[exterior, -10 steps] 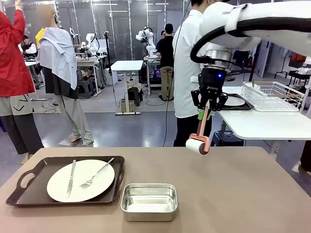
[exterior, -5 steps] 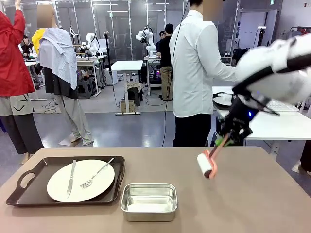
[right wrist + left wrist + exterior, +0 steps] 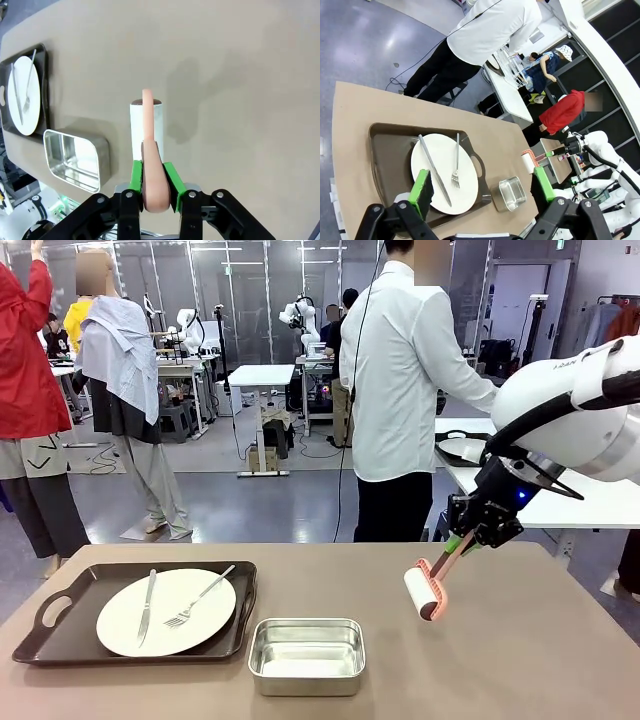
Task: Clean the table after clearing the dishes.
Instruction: When the left (or right) Handle tray is removed, use the left hand (or right hand) to clean the left (or right) side of the table with the Lint Roller.
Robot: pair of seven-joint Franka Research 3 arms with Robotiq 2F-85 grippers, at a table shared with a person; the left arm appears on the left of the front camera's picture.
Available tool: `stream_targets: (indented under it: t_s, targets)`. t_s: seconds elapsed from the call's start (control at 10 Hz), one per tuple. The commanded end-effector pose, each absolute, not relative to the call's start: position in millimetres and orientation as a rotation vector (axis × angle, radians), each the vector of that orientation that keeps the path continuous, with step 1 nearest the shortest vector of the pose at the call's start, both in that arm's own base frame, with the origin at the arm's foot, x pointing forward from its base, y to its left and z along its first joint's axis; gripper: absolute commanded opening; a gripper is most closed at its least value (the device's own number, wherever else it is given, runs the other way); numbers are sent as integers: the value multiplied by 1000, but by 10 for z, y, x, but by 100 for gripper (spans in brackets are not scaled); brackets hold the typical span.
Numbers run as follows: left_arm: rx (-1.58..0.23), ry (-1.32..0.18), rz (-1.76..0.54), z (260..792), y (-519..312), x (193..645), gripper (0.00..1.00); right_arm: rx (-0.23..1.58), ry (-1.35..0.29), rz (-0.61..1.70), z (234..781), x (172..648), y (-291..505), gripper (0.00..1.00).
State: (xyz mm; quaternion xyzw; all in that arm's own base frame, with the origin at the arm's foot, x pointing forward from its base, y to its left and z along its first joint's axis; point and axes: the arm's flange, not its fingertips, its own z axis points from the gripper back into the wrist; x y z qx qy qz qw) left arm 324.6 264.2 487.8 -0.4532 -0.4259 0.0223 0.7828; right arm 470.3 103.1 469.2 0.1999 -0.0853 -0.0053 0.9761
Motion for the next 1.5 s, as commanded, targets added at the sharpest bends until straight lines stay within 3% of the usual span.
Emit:
stream_targets:
  t_s: [0.0, 0.1, 0.5, 0.7, 1.4]
  targets:
    - [-994, -937, 41, 4886, 2664, 3235, 100, 386, -154, -33, 4743, 4742, 1062, 0]
    - [-994, -937, 41, 4886, 2664, 3235, 100, 403, -172, -11, 4692, 4703, 1031, 23]
    - [-994, -937, 41, 4886, 2664, 3235, 100, 612, -291, -152, 4294, 5085, 1176, 23]
    - [-994, -937, 41, 4886, 2664, 3235, 100, 706, -207, -159, 4107, 5136, 1116, 23]
    - [-994, -937, 41, 4886, 2664, 3235, 100, 745, -159, -167, 3545, 5087, 966, 23]
